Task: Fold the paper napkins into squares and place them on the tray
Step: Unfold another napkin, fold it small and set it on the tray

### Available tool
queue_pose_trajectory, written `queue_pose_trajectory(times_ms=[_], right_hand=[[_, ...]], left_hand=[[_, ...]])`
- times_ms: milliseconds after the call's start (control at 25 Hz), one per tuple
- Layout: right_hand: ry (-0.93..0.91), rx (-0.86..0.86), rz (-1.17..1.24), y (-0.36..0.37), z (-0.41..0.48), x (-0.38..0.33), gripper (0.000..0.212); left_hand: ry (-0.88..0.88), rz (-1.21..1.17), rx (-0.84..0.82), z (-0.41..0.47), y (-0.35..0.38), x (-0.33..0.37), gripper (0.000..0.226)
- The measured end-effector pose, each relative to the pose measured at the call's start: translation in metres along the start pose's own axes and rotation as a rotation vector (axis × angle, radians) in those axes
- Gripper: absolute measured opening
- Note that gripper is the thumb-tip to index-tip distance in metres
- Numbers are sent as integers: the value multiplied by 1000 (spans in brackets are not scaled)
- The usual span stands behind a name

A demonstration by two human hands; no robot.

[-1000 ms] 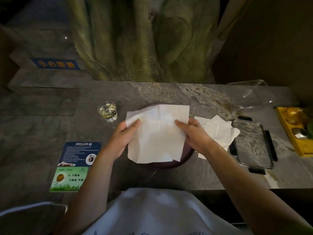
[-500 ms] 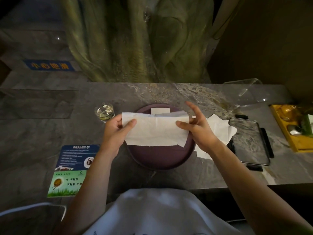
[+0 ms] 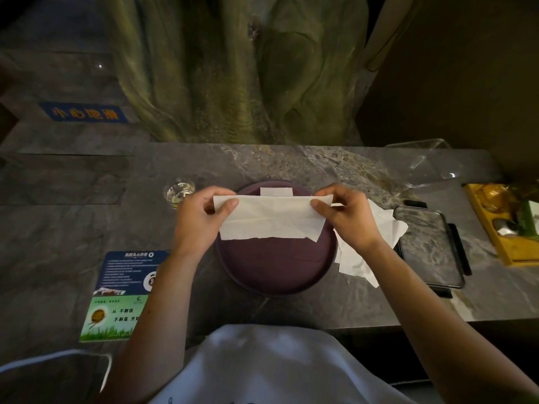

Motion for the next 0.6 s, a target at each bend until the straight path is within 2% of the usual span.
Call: queue_pose_trajectory(times_ms=[160,280,440,600], right_hand=[[-31,-72,67,-2,0,-5,11],[3,-124,233,-2,0,-10,9],[109,-84,410,5,1,-14,13],[333,-57,563,11,0,-10,4]], left_hand=[[43,167,5,4,-2,-11,5],[-35,13,-91,6,-2,-12,4],[-107,-149,-161,4,6,-5,8],[-201,-262,-191,2,9,-5,8]])
Point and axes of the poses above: each hand's wrist, its own z-axis towards the middle knuckle, its own y-axis out of the palm, x = y × z, the point moved 2 cm from there along z, towards the middle knuckle, and after that the axes turned 7 degrees about z, right-handed, at the moved point
